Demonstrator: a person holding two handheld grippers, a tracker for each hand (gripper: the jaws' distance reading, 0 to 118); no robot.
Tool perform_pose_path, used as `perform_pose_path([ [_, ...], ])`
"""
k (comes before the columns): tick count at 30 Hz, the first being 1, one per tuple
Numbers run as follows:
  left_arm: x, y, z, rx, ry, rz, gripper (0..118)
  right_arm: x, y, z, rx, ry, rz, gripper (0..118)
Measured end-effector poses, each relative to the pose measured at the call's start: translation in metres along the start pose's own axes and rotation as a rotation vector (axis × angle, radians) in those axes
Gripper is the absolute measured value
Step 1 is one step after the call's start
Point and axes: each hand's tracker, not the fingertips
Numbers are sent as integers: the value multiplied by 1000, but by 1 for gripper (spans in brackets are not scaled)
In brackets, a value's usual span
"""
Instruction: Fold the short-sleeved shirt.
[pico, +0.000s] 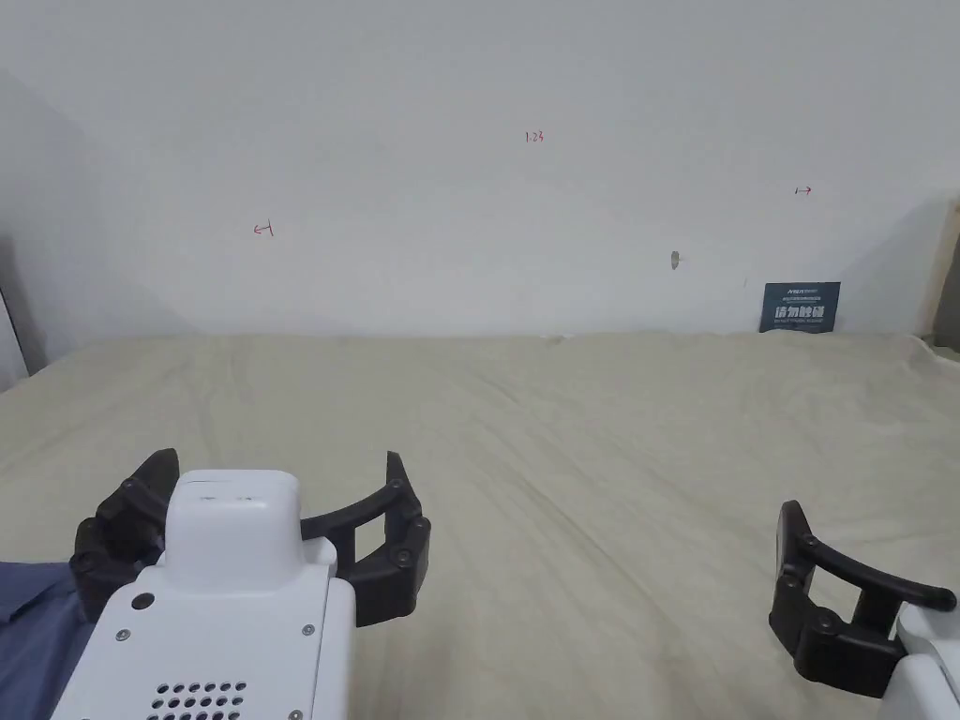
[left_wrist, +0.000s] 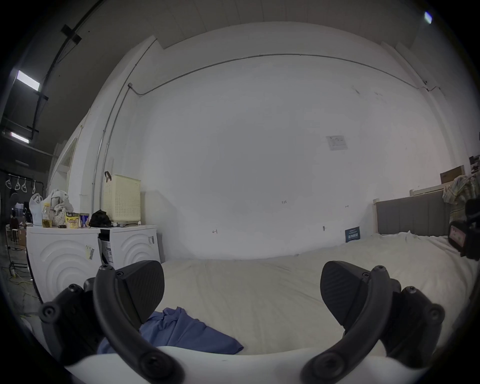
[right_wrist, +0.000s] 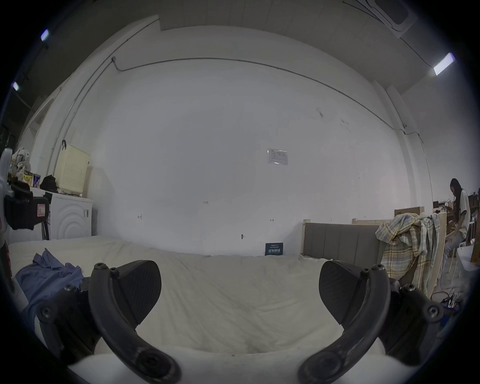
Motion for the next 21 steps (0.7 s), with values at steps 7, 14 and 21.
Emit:
perform_pose_path([
  [7, 4, -1, -3, -21, 72, -7, 0, -7, 0, 2, -4, -28, 46, 0],
  [14, -3, -5, -12, -73, -3, 30, 0, 5, -2, -10, -77, 42, -2, 0],
  [21, -15, -4, -8, -105, 19, 52, 0, -9, -2, -8, -67, 47, -1, 0],
])
